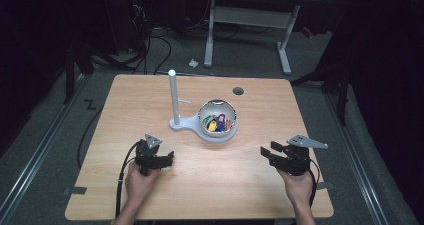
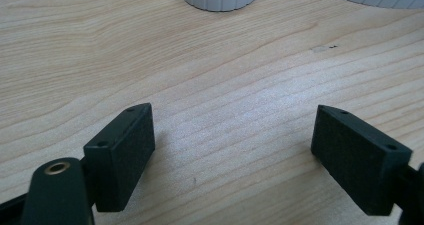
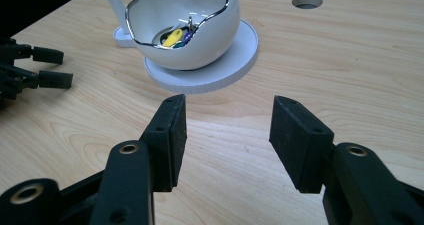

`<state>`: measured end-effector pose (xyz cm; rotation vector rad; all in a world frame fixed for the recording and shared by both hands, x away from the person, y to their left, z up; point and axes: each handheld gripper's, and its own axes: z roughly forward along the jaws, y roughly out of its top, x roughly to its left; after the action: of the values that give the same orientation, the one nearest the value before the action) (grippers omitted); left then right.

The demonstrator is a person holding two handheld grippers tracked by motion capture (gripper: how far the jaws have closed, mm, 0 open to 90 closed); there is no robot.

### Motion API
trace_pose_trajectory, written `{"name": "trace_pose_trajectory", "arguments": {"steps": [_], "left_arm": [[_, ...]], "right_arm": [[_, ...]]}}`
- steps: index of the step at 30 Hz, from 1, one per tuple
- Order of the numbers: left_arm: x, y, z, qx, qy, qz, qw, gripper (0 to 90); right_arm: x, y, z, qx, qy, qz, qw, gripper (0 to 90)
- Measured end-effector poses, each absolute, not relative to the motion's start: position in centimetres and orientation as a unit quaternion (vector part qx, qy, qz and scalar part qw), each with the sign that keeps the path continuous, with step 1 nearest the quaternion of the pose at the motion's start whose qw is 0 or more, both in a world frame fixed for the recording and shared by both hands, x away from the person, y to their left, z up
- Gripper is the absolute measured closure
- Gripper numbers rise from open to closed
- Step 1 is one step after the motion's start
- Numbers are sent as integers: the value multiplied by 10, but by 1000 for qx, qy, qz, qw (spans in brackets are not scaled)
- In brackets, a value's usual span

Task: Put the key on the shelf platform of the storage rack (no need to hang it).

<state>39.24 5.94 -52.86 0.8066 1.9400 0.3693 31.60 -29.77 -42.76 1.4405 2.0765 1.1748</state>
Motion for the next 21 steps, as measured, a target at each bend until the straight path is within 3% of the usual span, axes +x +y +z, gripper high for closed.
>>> {"name": "trace_pose_trajectory", "arguments": {"steps": [21], "left_arm": [[393,59,-529,331,796,152,483,178]], "right_arm": [[315,-292,-451,518,734,409,161,492]]}}
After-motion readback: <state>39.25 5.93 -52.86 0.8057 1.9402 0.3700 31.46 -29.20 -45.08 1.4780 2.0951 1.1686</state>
